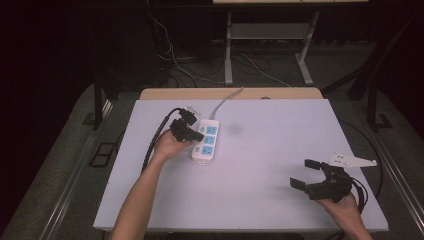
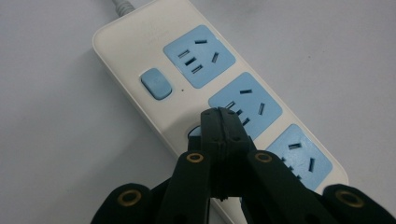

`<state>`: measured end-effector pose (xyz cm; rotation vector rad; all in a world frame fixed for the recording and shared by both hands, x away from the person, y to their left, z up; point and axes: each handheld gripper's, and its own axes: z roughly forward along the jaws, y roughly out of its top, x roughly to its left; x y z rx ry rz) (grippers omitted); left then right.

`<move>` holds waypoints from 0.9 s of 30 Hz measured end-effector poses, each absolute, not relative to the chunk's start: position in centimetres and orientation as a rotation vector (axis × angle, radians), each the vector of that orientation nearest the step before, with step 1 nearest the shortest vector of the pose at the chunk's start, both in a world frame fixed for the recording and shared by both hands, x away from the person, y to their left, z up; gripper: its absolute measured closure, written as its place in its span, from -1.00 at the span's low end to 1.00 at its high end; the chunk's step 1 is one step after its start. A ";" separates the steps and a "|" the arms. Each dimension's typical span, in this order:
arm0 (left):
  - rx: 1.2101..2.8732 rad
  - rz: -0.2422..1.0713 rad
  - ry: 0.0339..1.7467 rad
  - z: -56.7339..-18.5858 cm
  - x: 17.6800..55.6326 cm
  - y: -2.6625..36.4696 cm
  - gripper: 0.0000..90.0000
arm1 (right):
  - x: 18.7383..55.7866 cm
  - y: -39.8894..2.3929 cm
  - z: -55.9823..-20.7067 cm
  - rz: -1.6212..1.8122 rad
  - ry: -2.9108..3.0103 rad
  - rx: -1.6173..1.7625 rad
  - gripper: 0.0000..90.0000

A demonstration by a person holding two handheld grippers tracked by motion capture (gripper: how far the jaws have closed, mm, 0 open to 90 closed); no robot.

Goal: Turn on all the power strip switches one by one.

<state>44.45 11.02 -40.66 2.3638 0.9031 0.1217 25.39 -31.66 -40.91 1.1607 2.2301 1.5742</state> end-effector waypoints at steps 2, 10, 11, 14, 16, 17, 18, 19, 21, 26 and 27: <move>2.376 0.149 0.895 -40.6 44.4 10.9 0.99 | 25.4 -31.7 -40.9 1.574 2.230 1.160 -0.99; 2.359 0.189 0.895 -39.5 44.6 10.9 0.99 | 25.5 -31.7 -40.9 1.572 2.230 1.161 -0.99; 2.356 0.190 0.894 -39.3 44.7 10.9 0.99 | 25.5 -31.7 -40.9 1.572 2.229 1.162 -0.99; 2.350 0.190 0.888 -38.5 44.9 10.9 0.99 | 25.5 -31.7 -40.9 1.571 2.230 1.161 -0.99; 2.348 0.187 0.882 -38.0 45.0 10.9 0.99 | 25.5 -31.7 -40.9 1.571 2.230 1.160 -0.99; 2.344 0.190 0.884 -37.8 45.0 10.9 0.99 | 25.5 -31.7 -40.9 1.570 2.230 1.160 -0.99; 2.342 0.192 0.882 -37.7 45.1 10.9 0.99 | 25.5 -31.7 -40.9 1.571 2.230 1.161 -0.99; 2.343 0.189 0.883 -37.5 45.1 10.9 0.99 | 25.5 -31.7 -40.9 1.571 2.229 1.161 -0.99; 2.345 0.190 0.880 -37.2 45.3 10.9 0.99 | 25.5 -31.7 -40.9 1.571 2.230 1.161 -0.99; 2.338 0.193 0.884 -36.7 45.8 10.8 0.99 | 25.5 -31.6 -40.9 1.569 2.233 1.158 -0.99; 2.336 0.193 0.886 -36.6 45.9 10.8 0.99 | 25.5 -31.6 -40.9 1.569 2.233 1.160 -0.99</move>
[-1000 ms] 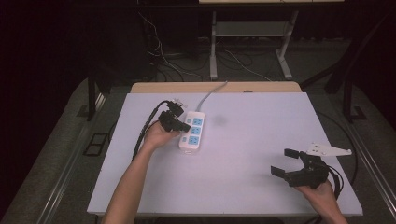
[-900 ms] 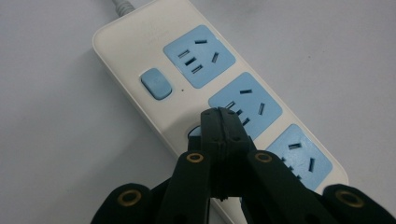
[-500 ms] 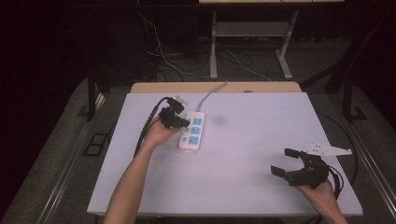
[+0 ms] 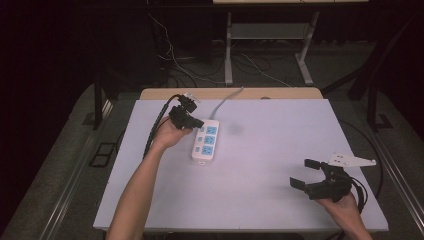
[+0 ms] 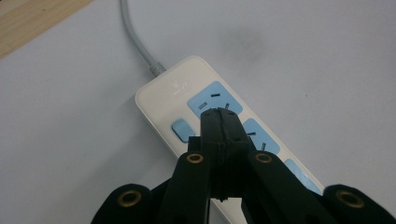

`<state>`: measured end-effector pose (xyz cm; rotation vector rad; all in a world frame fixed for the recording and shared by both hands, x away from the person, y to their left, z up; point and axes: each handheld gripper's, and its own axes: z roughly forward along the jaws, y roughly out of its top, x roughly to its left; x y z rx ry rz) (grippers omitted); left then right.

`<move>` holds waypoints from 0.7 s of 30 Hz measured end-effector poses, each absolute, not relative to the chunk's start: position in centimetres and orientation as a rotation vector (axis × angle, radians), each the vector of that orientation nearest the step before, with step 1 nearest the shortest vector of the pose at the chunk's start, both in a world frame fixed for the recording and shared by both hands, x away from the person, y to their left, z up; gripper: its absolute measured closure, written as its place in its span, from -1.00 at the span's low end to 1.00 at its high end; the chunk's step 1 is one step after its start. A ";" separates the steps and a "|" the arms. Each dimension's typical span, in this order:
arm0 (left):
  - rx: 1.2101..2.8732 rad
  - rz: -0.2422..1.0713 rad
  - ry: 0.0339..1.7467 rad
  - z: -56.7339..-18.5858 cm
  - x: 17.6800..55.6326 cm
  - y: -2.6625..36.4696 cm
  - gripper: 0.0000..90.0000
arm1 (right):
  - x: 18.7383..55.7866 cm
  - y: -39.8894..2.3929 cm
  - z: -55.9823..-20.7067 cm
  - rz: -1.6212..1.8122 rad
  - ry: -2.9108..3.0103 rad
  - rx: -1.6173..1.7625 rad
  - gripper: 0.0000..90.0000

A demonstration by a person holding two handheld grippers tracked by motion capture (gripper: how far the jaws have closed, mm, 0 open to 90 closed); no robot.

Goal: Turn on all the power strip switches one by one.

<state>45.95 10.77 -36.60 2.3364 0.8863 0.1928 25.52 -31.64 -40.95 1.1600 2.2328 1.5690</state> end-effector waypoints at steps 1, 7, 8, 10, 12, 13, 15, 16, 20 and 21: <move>2.338 0.192 0.881 -36.5 46.1 10.7 0.99 | 25.5 -31.7 -40.9 1.568 2.233 1.160 -0.99; 2.340 0.197 0.876 -35.8 46.8 10.3 0.99 | 25.6 -31.6 -41.0 1.567 2.237 1.158 -0.99; 2.338 0.199 0.874 -35.7 47.0 10.1 0.99 | 25.6 -31.6 -41.0 1.568 2.238 1.158 -0.99; 2.337 0.202 0.871 -35.4 47.3 10.0 0.99 | 25.6 -31.6 -41.0 1.565 2.240 1.159 -0.99; 2.340 0.204 0.870 -35.3 47.6 9.7 0.99 | 25.6 -31.6 -41.0 1.566 2.238 1.157 -0.99; 2.341 0.208 0.869 -35.3 47.7 9.6 0.99 | 25.6 -31.6 -41.0 1.568 2.235 1.157 -0.99; 2.338 0.206 0.874 -35.4 48.0 9.5 0.99 | 25.6 -31.7 -41.0 1.570 2.232 1.158 -0.99; 2.343 0.208 0.873 -35.4 48.2 9.4 0.99 | 25.6 -31.7 -41.0 1.571 2.231 1.159 -0.99; 2.321 0.206 0.894 -36.0 48.7 9.3 0.99 | 25.6 -31.7 -41.0 1.568 2.233 1.163 -0.99; 2.325 0.205 0.895 -36.1 48.8 9.4 0.99 | 25.6 -31.6 -41.0 1.566 2.237 1.163 -0.99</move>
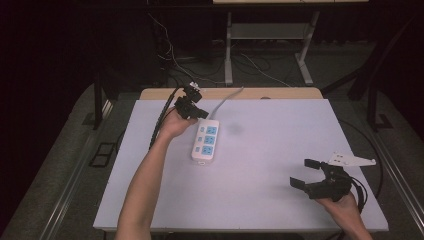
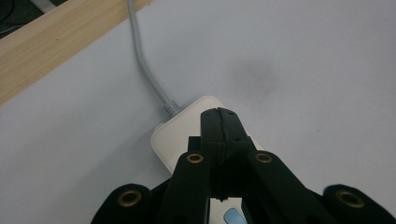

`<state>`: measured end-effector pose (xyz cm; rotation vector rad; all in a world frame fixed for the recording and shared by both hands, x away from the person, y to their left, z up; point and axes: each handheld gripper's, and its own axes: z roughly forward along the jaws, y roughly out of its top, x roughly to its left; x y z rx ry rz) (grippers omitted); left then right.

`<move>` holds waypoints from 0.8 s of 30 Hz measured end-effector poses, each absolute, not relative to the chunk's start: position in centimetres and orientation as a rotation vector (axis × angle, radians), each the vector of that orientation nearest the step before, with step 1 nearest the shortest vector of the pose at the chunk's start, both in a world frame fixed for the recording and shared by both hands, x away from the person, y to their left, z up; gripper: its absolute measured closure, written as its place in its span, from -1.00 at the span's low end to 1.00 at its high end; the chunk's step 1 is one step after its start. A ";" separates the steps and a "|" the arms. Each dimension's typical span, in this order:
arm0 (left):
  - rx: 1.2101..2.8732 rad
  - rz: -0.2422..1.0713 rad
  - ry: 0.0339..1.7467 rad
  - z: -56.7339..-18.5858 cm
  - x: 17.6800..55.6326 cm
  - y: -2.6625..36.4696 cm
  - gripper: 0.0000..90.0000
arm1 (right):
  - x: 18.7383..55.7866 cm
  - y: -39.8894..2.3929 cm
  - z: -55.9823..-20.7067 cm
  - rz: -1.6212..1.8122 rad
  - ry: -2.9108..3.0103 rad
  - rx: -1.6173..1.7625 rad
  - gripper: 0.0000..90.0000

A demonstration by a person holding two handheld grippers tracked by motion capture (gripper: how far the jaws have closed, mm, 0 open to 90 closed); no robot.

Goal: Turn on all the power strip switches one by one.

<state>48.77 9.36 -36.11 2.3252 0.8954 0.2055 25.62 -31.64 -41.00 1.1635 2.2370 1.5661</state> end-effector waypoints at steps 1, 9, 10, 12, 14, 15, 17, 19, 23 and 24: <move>2.324 0.202 0.901 -36.3 48.9 9.3 0.99 | 25.6 -31.6 -41.0 1.565 2.238 1.162 -0.99; 2.343 0.201 0.932 -37.5 49.4 9.2 0.99 | 25.6 -31.7 -41.0 1.564 2.235 1.162 -0.99; 2.353 0.202 0.936 -37.7 49.5 9.2 0.99 | 25.6 -31.7 -41.0 1.563 2.235 1.162 -0.99; 2.380 0.201 0.935 -38.0 49.5 9.2 0.99 | 25.6 -31.7 -41.0 1.564 2.235 1.160 -0.99; 2.388 0.201 0.931 -38.2 49.5 9.1 0.99 | 25.6 -31.7 -41.0 1.564 2.235 1.159 -0.99; 2.389 0.201 0.932 -38.2 49.5 9.1 0.99 | 25.6 -31.7 -41.0 1.562 2.237 1.159 -0.99; 2.395 0.202 0.934 -38.3 49.5 9.1 0.99 | 25.6 -31.7 -41.0 1.560 2.238 1.162 -0.99; 2.407 0.200 0.937 -38.5 49.5 9.0 0.99 | 25.6 -31.7 -41.0 1.561 2.238 1.159 -0.99; 2.434 0.194 0.936 -38.8 49.4 9.0 0.99 | 25.6 -31.7 -41.0 1.562 2.237 1.160 -0.99; 2.435 0.191 0.937 -38.9 49.4 9.0 0.99 | 25.6 -31.7 -41.0 1.562 2.237 1.159 -0.99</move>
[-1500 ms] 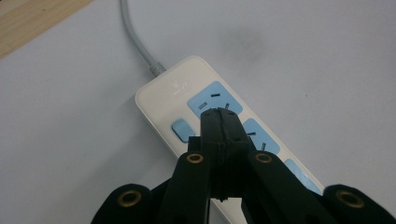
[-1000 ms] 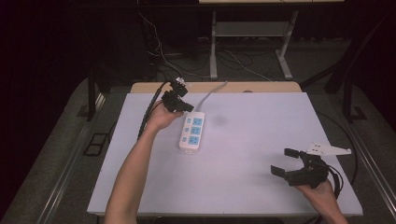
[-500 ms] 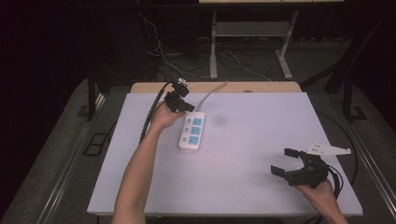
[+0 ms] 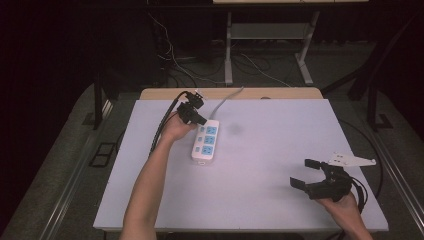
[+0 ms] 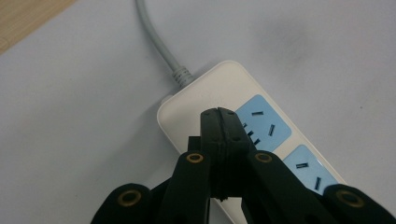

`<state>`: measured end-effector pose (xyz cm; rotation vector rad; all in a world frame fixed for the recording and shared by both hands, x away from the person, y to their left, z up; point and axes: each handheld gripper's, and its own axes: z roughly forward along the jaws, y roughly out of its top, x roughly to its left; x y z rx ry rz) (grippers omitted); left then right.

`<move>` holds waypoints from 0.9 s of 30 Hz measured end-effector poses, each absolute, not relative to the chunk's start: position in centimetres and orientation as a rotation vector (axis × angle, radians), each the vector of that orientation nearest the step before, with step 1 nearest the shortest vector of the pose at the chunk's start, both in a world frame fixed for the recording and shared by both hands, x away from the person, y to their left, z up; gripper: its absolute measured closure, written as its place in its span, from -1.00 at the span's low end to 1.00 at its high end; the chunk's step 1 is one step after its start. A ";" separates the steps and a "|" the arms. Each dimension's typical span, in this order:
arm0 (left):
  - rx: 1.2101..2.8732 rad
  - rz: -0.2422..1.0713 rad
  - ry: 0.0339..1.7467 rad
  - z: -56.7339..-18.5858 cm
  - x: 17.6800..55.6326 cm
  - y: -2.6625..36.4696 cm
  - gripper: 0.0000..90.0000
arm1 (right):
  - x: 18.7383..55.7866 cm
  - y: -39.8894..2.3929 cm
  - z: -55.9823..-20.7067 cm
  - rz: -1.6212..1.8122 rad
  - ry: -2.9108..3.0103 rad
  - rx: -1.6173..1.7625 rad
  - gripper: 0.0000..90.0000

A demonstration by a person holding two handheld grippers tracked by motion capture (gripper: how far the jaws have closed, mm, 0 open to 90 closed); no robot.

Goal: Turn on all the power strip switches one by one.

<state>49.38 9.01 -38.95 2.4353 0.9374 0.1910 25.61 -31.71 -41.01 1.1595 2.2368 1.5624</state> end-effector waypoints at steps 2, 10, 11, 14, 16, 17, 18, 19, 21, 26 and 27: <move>2.443 0.193 0.941 -39.2 49.3 9.0 0.99 | 25.6 -31.7 -41.0 1.561 2.239 1.160 -0.99; 2.434 0.186 0.956 -39.8 49.1 9.2 0.99 | 25.6 -31.7 -41.0 1.562 2.238 1.161 -0.99; 2.432 0.184 0.957 -39.9 49.1 9.2 0.99 | 25.6 -31.7 -41.0 1.560 2.240 1.162 -0.99; 2.431 0.183 0.958 -39.9 49.0 9.2 1.00 | 25.6 -31.7 -41.0 1.558 2.242 1.157 -0.99; 2.423 0.173 0.970 -40.0 49.0 9.3 1.00 | 25.6 -31.7 -41.0 1.560 2.236 1.158 -0.99; 2.421 0.162 0.971 -40.1 49.0 9.2 1.00 | 25.6 -31.8 -41.0 1.563 2.232 1.159 -0.99; 2.425 0.158 0.971 -40.1 49.0 9.3 1.00 | 25.6 -31.8 -40.9 1.562 2.229 1.161 -0.99; 2.419 0.153 0.981 -40.1 49.0 9.3 1.00 | 25.6 -31.9 -40.9 1.562 2.228 1.160 -0.99; 2.407 0.142 0.992 -40.2 49.1 9.4 1.00 | 25.5 -31.9 -40.9 1.562 2.224 1.161 -0.99; 2.444 0.188 0.986 -40.1 48.8 8.8 1.00 | 25.4 -32.1 -40.8 1.562 2.220 1.159 -0.99; 2.441 0.179 0.997 -40.1 48.9 8.9 1.00 | 25.3 -32.1 -40.8 1.560 2.220 1.161 -0.99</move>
